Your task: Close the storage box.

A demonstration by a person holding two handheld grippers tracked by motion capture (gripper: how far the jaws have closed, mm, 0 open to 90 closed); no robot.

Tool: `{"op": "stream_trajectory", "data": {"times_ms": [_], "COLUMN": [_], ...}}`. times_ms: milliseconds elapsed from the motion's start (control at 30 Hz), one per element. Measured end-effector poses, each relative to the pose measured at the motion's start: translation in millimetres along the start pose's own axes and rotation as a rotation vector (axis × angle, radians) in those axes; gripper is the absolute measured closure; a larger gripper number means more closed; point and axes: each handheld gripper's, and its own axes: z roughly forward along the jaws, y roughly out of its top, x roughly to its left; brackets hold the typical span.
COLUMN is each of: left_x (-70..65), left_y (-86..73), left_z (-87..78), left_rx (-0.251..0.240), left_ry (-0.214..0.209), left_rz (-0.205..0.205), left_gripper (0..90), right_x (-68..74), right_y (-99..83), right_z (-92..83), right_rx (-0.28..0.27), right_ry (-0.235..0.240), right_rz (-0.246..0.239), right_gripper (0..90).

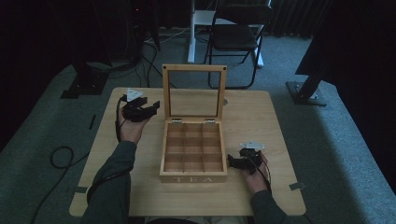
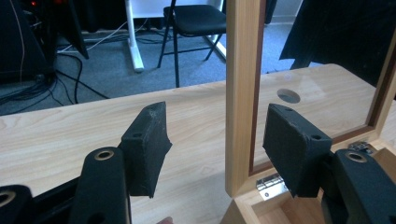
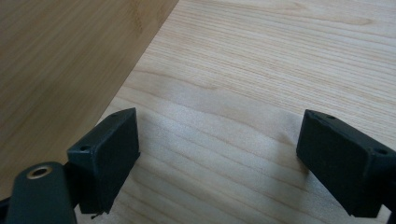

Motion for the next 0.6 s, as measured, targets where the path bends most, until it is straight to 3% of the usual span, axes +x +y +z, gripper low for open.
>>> {"op": "stream_trajectory", "data": {"times_ms": [267,600], "left_x": [-1.0,-6.4], "left_y": [1.5,9.5], "left_z": [16.8,37.9], "left_rx": [0.031,0.047], "left_ry": [0.005,-0.002], "left_rz": [0.007,-0.024], "left_gripper": [40.2,40.3], "right_x": [0.0,0.9], "right_y": [0.0,-0.8], "right_z": [0.0,-0.9], "right_rx": [0.0,0.001], "right_ry": [0.0,0.007], "right_rz": [0.0,-0.007], "right_gripper": [12.7,12.7]}}
